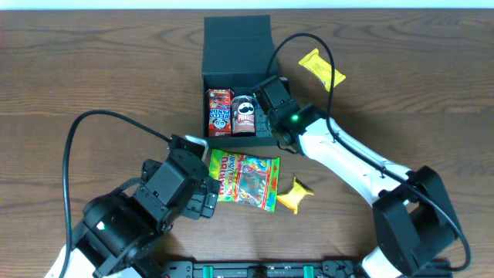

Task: Pack container
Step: 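Lower the blue bar upright into the box and open the right gripper, then withdraw the right gripper and move it to the yellow snack near the Haribo bag, then grasp the small yellow snack beside the Haribo bag with the right gripper, then carry the yellow snack into the black box and release it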

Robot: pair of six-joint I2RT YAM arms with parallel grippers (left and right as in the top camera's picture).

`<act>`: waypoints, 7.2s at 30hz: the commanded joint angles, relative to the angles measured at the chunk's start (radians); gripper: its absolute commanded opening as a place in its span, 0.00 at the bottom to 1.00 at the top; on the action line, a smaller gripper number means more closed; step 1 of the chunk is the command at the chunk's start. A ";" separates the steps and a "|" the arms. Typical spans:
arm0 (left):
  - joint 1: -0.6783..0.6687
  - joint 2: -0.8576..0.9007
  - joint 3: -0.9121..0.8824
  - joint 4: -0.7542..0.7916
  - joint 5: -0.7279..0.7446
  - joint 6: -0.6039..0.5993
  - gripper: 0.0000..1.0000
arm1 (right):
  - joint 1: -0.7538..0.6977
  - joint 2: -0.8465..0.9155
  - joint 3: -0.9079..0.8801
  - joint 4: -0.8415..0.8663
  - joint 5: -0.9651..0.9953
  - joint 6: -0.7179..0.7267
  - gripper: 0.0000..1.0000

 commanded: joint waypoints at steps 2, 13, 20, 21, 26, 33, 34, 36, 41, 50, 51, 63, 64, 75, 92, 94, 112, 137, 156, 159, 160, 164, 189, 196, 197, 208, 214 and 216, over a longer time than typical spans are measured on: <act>0.002 0.002 -0.001 -0.001 -0.018 0.010 0.95 | 0.007 0.037 -0.010 0.002 0.016 0.020 0.02; 0.002 0.002 -0.001 -0.001 -0.018 0.010 0.95 | 0.010 0.103 -0.010 0.035 0.021 0.009 0.02; 0.002 0.002 -0.001 -0.001 -0.018 0.010 0.95 | 0.010 0.009 -0.005 0.033 0.024 -0.055 0.02; 0.002 0.002 -0.001 -0.001 -0.018 0.010 0.95 | 0.010 -0.018 -0.004 0.031 0.024 -0.071 0.01; 0.002 0.002 -0.001 -0.001 -0.018 0.010 0.95 | 0.009 -0.093 -0.004 0.032 0.016 -0.093 0.02; 0.002 0.002 -0.001 -0.001 -0.018 0.010 0.95 | -0.040 -0.008 -0.002 0.232 -0.085 -0.092 0.02; 0.002 0.002 -0.001 -0.001 -0.018 0.010 0.95 | -0.048 0.007 0.003 0.241 -0.110 -0.089 0.01; 0.002 0.002 -0.001 -0.001 -0.018 0.010 0.95 | -0.064 0.043 0.034 0.227 -0.128 -0.063 0.01; 0.002 0.002 -0.001 -0.001 -0.018 0.010 0.95 | -0.083 0.102 0.118 0.206 -0.128 -0.055 0.01; 0.002 0.002 -0.001 -0.001 -0.017 0.010 0.95 | -0.089 0.253 0.321 0.098 -0.183 -0.078 0.01; 0.002 0.002 -0.001 -0.001 -0.018 0.010 0.95 | -0.089 0.269 0.341 0.083 -0.183 -0.078 0.01; 0.002 0.002 -0.001 -0.001 -0.018 0.010 0.95 | -0.090 0.360 0.383 0.022 -0.182 -0.093 0.01; 0.002 0.002 -0.001 -0.001 -0.018 0.010 0.95 | -0.090 0.360 0.383 0.015 -0.185 -0.095 0.02; 0.002 0.002 -0.001 -0.001 -0.018 0.010 0.95 | -0.089 0.353 0.391 -0.005 -0.191 -0.097 0.01; 0.002 0.002 -0.001 -0.001 -0.018 0.010 0.95 | -0.031 0.086 0.407 -0.261 0.064 -0.163 0.02; 0.002 0.002 -0.001 -0.001 -0.018 0.010 0.95 | -0.031 0.042 0.403 -0.331 0.065 -0.156 0.02; 0.002 0.002 -0.001 -0.001 -0.018 0.010 0.95 | 0.051 -0.441 -0.172 -0.490 0.031 0.472 0.51; 0.002 0.002 -0.001 -0.001 -0.018 0.010 0.95 | 0.167 -0.352 -0.484 -0.245 -0.100 0.768 0.77; 0.002 0.002 -0.001 -0.001 -0.018 0.010 0.95 | 0.166 -0.243 -0.484 -0.142 0.005 0.731 0.48; 0.002 0.002 -0.001 -0.001 -0.018 0.010 0.95 | 0.166 -0.243 -0.484 -0.141 0.006 0.728 0.40; 0.002 0.002 -0.001 -0.001 -0.018 0.010 0.95 | 0.166 -0.243 -0.484 -0.138 0.006 0.722 0.36; 0.002 0.002 -0.001 -0.001 -0.018 0.010 0.95 | 0.164 -0.243 -0.484 -0.127 0.010 0.689 0.31; 0.002 0.002 -0.001 -0.001 -0.018 0.010 0.95 | 0.040 -0.356 -0.289 -0.246 -0.006 0.279 0.24; 0.002 0.002 -0.001 -0.001 -0.018 0.010 0.95 | -0.031 -0.346 -0.080 -0.317 -0.006 0.072 0.24; 0.002 0.002 -0.001 -0.001 -0.018 0.010 0.95 | -0.042 -0.338 -0.050 -0.325 -0.006 0.042 0.24; 0.002 0.002 -0.001 -0.001 -0.018 0.010 0.95 | -0.102 -0.016 0.437 -0.446 -0.010 -0.330 0.22; 0.002 0.002 -0.001 -0.001 -0.018 0.010 0.95 | -0.102 0.126 0.608 -0.463 -0.080 -0.603 0.22; 0.002 0.002 -0.001 -0.001 -0.018 0.010 0.95 | -0.102 0.161 0.642 -0.473 -0.098 -0.680 0.24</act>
